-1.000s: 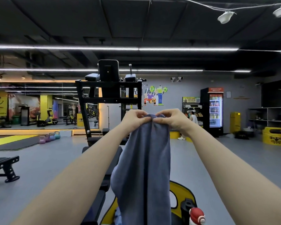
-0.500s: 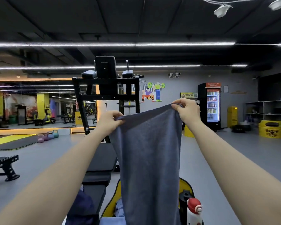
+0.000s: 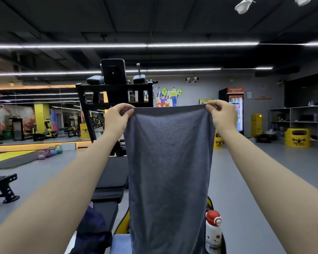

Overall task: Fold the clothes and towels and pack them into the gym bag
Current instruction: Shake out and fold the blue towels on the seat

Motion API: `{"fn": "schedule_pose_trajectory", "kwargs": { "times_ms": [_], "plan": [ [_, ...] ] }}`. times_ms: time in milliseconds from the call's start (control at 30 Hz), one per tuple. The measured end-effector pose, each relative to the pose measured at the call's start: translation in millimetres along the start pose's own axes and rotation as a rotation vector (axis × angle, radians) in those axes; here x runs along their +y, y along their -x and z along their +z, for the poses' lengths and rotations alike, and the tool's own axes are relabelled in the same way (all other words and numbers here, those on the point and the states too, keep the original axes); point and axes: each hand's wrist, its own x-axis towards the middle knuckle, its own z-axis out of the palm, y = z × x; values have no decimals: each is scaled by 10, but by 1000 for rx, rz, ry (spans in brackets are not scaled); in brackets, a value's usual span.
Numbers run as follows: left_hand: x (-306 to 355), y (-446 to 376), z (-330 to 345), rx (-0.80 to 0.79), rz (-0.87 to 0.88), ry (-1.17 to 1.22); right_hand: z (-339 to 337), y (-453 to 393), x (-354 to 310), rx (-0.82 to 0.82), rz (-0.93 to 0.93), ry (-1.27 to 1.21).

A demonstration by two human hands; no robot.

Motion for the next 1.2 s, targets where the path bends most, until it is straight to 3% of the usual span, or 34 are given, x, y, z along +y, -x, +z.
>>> {"fn": "schedule_pose_trajectory", "kwargs": {
  "times_ms": [167, 400, 667, 867, 1200],
  "plan": [
    [165, -19, -49, 21, 36, 3, -178, -51, -39, 29, -25, -6],
    [19, 157, -1, -121, -60, -80, -93, 62, 249, -74, 32, 47],
    [-736, 487, 299, -307, -254, -175, 334, 519, 907, -225, 190, 119],
    [-1367, 681, 636, -341, -359, -221, 737, 798, 1497, -296, 315, 136],
    [-2016, 578, 1106, -321, -474, -253, 1293, 728, 2018, -382, 363, 222]
  ]
}}
